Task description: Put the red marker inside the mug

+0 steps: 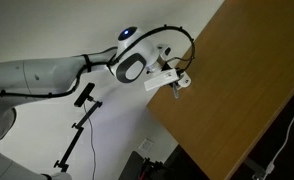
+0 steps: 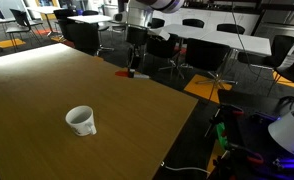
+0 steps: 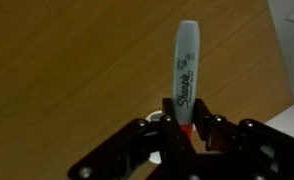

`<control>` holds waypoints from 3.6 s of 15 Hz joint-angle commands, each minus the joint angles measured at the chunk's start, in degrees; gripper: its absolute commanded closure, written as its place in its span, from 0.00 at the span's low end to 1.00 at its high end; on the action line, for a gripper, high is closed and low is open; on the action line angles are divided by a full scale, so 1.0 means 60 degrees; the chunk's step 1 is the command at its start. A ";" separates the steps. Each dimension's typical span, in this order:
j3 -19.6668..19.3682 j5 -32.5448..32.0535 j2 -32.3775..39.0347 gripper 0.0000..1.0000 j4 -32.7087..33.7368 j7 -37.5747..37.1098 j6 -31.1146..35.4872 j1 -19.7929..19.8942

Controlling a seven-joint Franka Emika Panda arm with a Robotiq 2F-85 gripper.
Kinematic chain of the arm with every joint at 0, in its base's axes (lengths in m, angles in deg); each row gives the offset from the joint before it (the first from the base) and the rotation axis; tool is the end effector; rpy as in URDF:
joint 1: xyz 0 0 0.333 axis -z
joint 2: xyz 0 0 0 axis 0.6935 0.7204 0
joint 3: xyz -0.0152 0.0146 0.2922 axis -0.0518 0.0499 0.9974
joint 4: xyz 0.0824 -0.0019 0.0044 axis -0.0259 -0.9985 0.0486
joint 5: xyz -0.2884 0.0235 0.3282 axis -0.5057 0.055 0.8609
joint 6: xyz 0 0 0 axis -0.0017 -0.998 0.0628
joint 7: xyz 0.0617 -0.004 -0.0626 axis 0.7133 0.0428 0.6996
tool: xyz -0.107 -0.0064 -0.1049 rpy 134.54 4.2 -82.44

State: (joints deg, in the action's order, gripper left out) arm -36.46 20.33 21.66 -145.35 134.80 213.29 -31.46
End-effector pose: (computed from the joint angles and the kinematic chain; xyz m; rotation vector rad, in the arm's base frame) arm 0.6201 -0.0545 0.1955 -2.7750 -0.8218 -0.2608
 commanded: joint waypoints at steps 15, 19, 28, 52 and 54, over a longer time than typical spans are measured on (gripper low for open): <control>0.0521 0.3256 0.0595 0.94 0.1038 0.6014 -0.1760 0.0139; 0.0434 0.3954 0.0837 0.94 0.1480 0.8148 -0.2681 0.0079; 0.0191 0.7305 0.1703 0.94 0.1991 1.0641 -0.2451 -0.0392; -0.0272 0.9224 0.4667 0.94 0.4638 1.1391 -0.1268 -0.1274; -0.0264 0.9264 0.4838 0.94 0.4734 1.1383 -0.1175 -0.1265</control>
State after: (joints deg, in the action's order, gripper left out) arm -37.77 74.09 48.90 -118.97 201.46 204.30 -38.41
